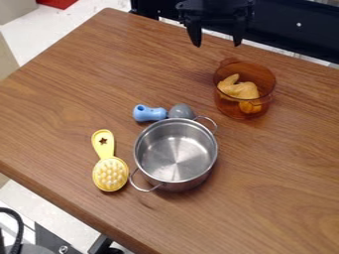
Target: Moved the pot from the top center of the table to the right side of the silver tin
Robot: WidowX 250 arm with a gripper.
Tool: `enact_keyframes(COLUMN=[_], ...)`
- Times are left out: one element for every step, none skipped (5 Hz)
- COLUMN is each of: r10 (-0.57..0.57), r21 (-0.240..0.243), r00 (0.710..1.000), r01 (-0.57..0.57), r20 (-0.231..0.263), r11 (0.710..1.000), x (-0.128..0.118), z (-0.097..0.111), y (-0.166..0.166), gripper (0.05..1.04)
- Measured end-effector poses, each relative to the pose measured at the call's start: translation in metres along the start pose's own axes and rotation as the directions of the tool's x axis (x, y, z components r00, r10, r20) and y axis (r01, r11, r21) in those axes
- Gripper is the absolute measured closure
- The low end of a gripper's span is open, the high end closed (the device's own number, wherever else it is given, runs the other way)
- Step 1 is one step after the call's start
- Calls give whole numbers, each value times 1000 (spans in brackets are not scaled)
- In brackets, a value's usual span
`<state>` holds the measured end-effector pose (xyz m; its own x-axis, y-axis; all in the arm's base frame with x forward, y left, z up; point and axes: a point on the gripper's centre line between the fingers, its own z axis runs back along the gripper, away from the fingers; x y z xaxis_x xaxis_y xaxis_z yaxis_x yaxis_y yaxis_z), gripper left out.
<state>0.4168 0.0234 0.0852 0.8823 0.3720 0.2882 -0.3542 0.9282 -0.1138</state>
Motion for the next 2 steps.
enact_keyframes(r10=[9,30], r21=[14,13], r00=[999,998], r01=[-8,-30], r20=[-41,-56], r11=[1000,999], x=[-10,-27], z=[-13,-11], y=[4,5], gripper=[85,85])
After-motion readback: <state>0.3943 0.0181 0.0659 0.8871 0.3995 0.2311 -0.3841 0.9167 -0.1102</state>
